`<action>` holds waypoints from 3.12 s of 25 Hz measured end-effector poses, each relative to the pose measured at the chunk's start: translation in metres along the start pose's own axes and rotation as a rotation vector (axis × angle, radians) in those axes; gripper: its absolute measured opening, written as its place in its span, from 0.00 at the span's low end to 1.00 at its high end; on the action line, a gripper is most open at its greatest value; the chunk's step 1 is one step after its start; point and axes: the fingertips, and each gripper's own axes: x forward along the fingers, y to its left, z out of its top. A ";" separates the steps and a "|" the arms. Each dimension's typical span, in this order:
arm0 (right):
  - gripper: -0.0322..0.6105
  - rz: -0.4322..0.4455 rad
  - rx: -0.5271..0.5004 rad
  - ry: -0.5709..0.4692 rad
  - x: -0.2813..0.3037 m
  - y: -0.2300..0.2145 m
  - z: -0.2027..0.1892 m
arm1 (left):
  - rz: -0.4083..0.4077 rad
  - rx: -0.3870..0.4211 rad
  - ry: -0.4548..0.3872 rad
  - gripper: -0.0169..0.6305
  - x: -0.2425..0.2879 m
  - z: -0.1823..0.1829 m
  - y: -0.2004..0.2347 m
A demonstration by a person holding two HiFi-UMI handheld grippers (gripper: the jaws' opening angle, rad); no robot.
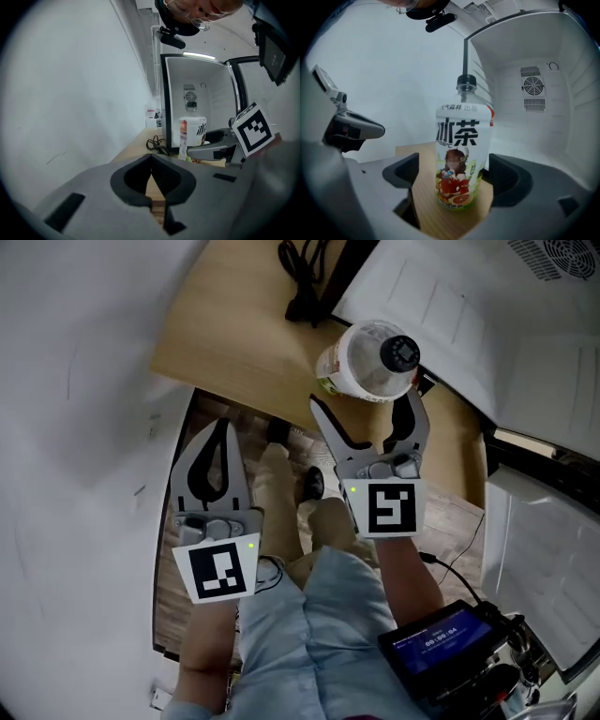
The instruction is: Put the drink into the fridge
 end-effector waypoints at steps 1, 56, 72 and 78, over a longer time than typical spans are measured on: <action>0.78 -0.013 -0.003 -0.009 0.007 -0.002 -0.001 | -0.005 -0.003 0.002 0.04 0.007 -0.004 0.004; 0.68 -0.271 0.033 -0.115 0.070 -0.182 0.078 | -0.176 -0.052 -0.093 0.04 0.096 0.053 -0.019; 0.80 -0.241 0.083 -0.105 0.071 -0.189 0.061 | -0.118 -0.038 -0.096 0.04 0.081 0.053 -0.016; 0.78 -0.227 0.095 -0.120 0.020 -0.155 0.059 | -0.099 -0.018 -0.120 0.04 0.052 0.068 -0.023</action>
